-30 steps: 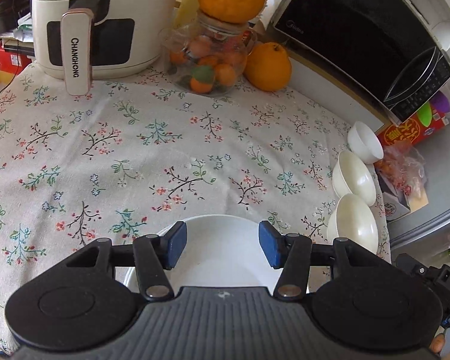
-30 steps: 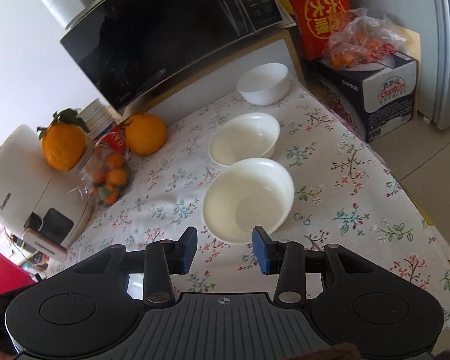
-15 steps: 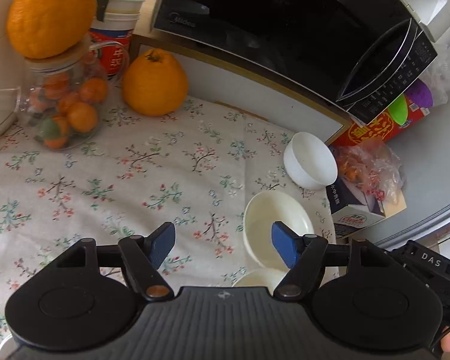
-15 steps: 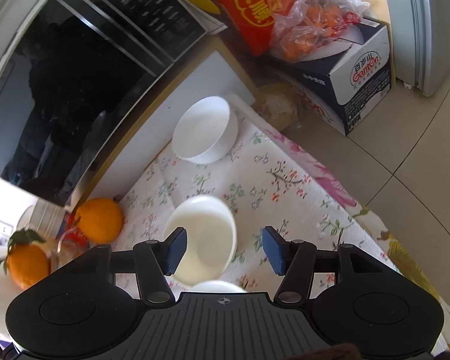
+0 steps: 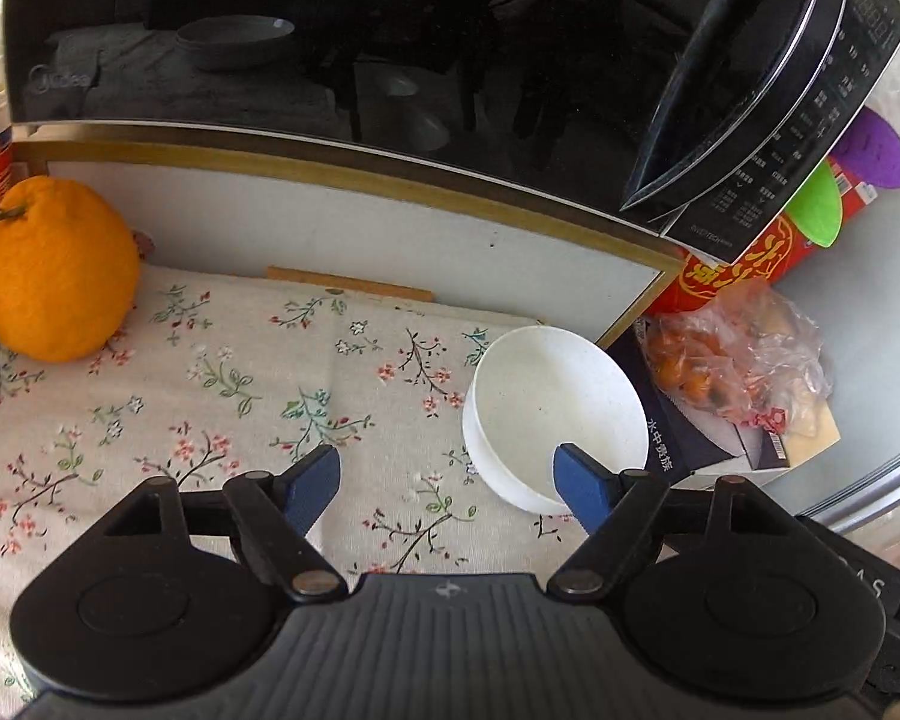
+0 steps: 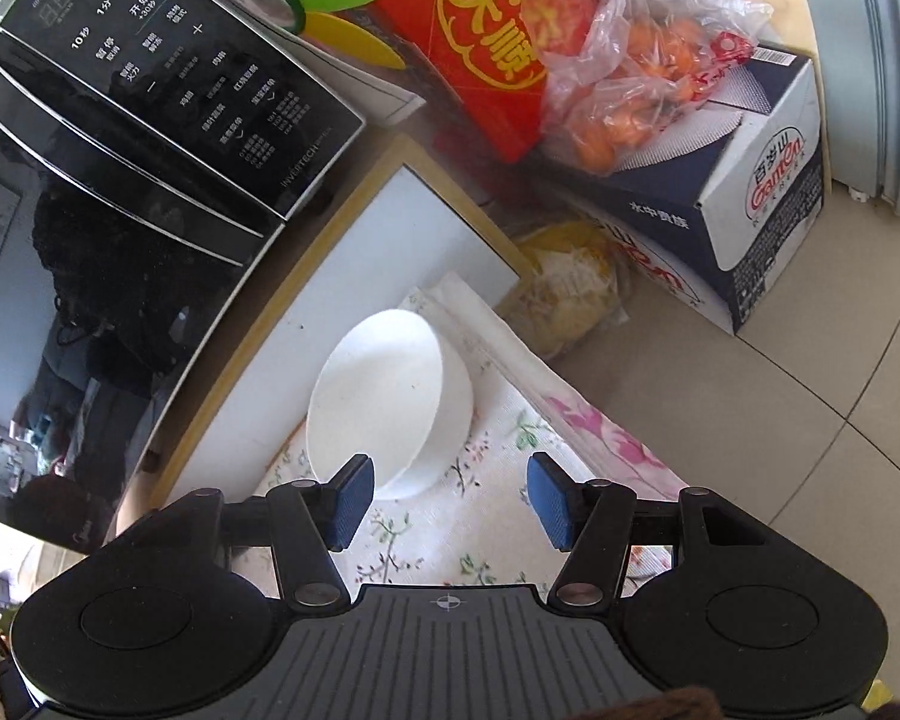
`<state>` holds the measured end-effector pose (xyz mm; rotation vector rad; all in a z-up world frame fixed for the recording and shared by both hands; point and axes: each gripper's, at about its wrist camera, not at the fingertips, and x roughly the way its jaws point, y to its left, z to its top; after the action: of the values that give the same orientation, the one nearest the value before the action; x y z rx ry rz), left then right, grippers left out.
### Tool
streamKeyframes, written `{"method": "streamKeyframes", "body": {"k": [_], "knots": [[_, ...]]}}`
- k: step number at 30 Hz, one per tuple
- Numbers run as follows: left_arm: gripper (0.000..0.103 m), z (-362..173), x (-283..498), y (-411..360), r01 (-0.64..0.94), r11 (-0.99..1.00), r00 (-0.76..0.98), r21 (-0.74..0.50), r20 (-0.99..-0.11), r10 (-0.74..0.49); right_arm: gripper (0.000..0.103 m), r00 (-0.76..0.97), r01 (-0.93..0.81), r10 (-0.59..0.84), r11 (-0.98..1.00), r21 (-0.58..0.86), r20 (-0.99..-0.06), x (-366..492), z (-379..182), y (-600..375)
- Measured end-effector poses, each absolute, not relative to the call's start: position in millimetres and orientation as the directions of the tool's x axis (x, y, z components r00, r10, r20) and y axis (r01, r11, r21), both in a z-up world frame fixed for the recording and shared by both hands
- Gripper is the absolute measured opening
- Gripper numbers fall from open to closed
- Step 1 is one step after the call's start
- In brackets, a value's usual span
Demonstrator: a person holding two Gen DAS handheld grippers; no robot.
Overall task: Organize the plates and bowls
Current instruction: 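Move both grippers to the rim of a cream bowl by the microwave, then close both grippers on the cream bowl rim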
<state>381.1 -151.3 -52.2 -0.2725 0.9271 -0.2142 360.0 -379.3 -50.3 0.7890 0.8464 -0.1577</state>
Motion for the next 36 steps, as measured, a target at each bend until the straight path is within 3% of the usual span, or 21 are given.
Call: {"method": "streamKeyframes", "body": {"k": [6, 19, 23, 36], "knots": [[0.056, -68, 404, -170, 0.075, 0.96, 0.58, -0.27, -0.771, -0.263, 0.051, 0.664, 0.418, 0.15, 0.738, 0.53, -0.733, 380, -66, -369], [0.04, -85, 415, -177, 0.109, 0.961, 0.56, -0.254, -0.783, -0.271, 0.016, 0.645, 0.419, 0.103, 0.781, 0.464, -0.757, 390, -81, -364], [0.011, -88, 414, -177, 0.124, 0.946, 0.536, -0.3, -0.782, -0.318, 0.011, 0.636, 0.417, 0.097, 0.791, 0.447, -0.766, 390, -79, -361], [0.008, -42, 374, -159, 0.155, 0.931, 0.585, -0.33, -0.729, -0.355, 0.009, 0.663, 0.344, 0.106, 0.836, 0.427, -0.742, 367, -30, -349]]}}
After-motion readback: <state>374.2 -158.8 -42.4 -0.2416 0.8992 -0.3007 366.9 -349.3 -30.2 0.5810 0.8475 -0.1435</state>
